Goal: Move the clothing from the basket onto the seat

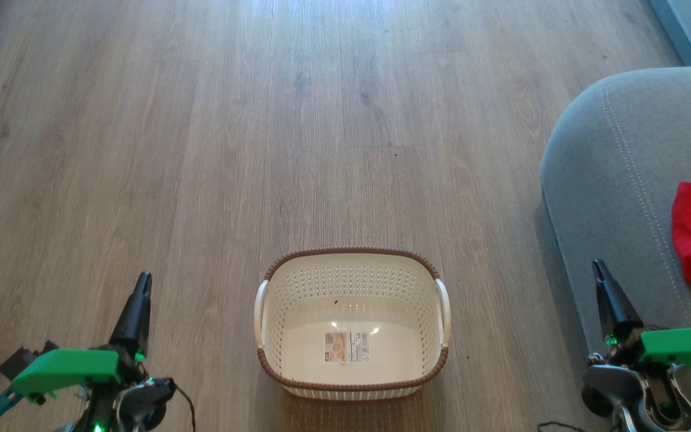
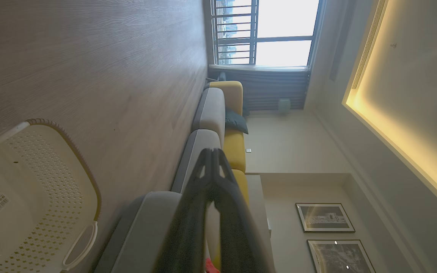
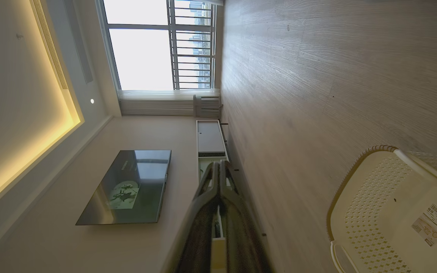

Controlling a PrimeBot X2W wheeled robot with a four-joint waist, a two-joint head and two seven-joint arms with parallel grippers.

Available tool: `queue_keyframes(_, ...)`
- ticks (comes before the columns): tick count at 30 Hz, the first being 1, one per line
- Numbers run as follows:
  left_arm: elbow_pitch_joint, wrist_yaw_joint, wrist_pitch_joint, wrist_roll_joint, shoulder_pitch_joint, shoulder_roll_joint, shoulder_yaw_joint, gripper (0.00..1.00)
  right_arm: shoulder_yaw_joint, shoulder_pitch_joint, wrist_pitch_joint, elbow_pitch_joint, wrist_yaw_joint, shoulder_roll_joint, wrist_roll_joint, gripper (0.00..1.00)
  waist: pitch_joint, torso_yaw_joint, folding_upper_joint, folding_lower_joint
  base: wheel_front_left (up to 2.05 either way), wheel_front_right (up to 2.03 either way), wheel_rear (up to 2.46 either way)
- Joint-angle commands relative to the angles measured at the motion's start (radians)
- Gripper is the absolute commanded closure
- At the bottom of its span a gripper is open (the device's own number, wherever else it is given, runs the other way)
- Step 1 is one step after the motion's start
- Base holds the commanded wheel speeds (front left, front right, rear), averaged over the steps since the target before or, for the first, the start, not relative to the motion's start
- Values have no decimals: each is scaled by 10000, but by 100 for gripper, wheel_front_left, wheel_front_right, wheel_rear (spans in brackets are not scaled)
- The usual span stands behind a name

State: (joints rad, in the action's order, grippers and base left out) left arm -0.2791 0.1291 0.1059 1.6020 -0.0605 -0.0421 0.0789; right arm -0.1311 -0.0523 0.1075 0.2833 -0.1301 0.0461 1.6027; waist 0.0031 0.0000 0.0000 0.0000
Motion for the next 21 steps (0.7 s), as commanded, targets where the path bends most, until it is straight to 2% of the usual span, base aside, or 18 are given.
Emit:
queue_keyframes(1, 341, 15, 71, 68, -474, -81, 347, 100, 175, -556, 56, -386, -6, 41, 61, 100, 0, 0, 0, 0, 0, 0, 0)
queue_keyframes(21, 341, 15, 71, 68, -474, -81, 347, 100, 175, -556, 56, -386, -6, 41, 61, 100, 0, 0, 0, 0, 0, 0, 0)
